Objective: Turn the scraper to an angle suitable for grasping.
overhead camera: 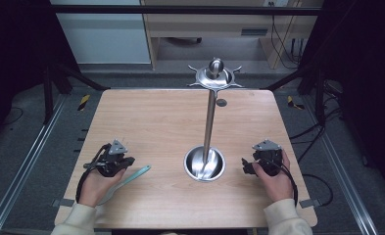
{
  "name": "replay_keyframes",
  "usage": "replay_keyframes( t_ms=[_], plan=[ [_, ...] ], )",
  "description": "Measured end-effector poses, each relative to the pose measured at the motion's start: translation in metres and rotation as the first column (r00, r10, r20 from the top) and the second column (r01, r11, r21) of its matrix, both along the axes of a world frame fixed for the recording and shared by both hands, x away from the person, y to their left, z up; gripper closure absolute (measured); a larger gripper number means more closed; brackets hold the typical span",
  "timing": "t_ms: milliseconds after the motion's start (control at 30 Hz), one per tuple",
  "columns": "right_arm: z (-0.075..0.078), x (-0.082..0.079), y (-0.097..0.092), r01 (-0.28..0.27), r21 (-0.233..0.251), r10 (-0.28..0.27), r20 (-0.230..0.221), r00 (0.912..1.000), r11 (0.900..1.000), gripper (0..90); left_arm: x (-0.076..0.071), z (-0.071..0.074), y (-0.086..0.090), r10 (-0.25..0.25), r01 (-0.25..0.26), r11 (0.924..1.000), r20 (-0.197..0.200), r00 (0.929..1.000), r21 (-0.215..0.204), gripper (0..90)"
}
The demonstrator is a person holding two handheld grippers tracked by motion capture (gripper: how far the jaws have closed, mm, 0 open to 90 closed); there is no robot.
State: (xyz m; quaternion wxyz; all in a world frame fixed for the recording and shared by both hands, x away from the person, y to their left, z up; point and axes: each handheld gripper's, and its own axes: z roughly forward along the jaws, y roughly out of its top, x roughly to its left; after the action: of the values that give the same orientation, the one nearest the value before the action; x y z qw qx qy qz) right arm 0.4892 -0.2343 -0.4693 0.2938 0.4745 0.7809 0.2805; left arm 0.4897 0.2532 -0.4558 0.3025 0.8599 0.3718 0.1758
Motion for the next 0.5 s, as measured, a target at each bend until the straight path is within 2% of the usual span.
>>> replay_keyframes(
  t_ms=[133,267,367,500],
  plan=[
    [0.0,0.001,0.001,0.002,-0.008,-0.002,-0.002,1.0,1.0,8.4,0.001,-0.004,-0.005,-0.031,0.031,0.9994,-0.022,0.9993,0.012,90.0],
    [0.0,0.0,0.002,-0.003,-0.013,0.003,-0.003,1.0,0.9999,8.5,0.002,-0.007,-0.009,-0.037,0.038,0.999,-0.026,0.999,0.025,90.0],
    [-0.001,0.0,0.001,-0.009,-0.014,0.009,-0.005,1.0,0.9999,8.6,0.005,-0.012,-0.014,-0.044,0.046,0.998,-0.051,0.9977,0.043,90.0],
    [-0.001,0.0,0.002,-0.009,-0.006,0.009,-0.004,0.9999,0.9999,8.6,0.006,-0.016,-0.02,-0.049,0.052,0.9973,-0.059,0.9971,0.052,90.0]
  ],
)
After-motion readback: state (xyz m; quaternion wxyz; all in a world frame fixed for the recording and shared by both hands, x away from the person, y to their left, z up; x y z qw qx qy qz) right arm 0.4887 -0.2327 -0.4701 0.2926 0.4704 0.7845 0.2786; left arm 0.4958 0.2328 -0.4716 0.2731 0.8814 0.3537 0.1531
